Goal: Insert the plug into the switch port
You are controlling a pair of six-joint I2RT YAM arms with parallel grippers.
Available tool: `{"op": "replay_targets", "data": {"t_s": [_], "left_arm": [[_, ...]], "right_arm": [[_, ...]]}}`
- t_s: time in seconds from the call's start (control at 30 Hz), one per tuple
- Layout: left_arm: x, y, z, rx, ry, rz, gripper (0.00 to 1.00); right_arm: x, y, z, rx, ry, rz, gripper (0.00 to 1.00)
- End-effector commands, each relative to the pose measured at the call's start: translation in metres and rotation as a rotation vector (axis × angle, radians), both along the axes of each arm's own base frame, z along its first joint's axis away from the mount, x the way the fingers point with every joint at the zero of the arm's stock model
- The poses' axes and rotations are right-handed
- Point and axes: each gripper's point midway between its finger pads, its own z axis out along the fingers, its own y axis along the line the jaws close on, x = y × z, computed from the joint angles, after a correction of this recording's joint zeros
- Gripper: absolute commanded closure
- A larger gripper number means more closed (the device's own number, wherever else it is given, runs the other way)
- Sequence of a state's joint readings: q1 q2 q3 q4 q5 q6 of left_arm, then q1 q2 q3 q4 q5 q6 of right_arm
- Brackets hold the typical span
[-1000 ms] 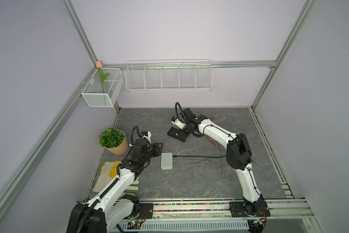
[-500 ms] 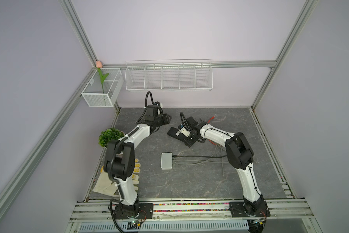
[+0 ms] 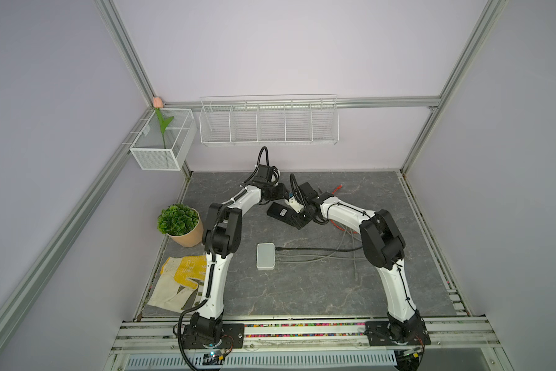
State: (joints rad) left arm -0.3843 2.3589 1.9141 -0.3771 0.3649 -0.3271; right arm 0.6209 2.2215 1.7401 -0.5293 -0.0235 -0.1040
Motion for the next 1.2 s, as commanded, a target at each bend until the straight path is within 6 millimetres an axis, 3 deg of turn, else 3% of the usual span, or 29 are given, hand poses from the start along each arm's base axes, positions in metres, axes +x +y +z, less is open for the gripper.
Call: {"op": "replay_targets", "data": {"t_s": [0.0, 0.37, 0.57, 0.77, 0.9, 1.17], "left_arm": [[-0.004, -0.001, -0.011, 0.023, 0.041, -0.02, 0.62], [-0.036, 0.018, -0.032, 0.113, 0.113, 0.003, 0.63], [-0.075, 0.031, -0.033, 0.11, 0.165, 0.008, 0.64], [-0.104, 0.036, -0.002, 0.0, 0.105, 0.027, 0.64], [-0.099, 0.037, 0.01, -0.014, 0.082, 0.03, 0.64], [-0.093, 0.055, 0.008, -0.015, 0.075, 0.049, 0.65]], "right_arm": [[0.019, -0.01, 0.004, 0.041, -0.01, -0.082, 0.36], [0.043, -0.022, 0.003, 0.057, -0.007, -0.117, 0.36], [0.054, -0.038, 0.004, 0.032, -0.015, -0.142, 0.36], [0.038, -0.043, 0.012, 0.052, 0.004, -0.138, 0.37], [0.025, -0.046, 0.019, 0.033, -0.012, -0.149, 0.37], [-0.01, -0.063, 0.024, 0.026, 0.008, -0.182, 0.37]]}}
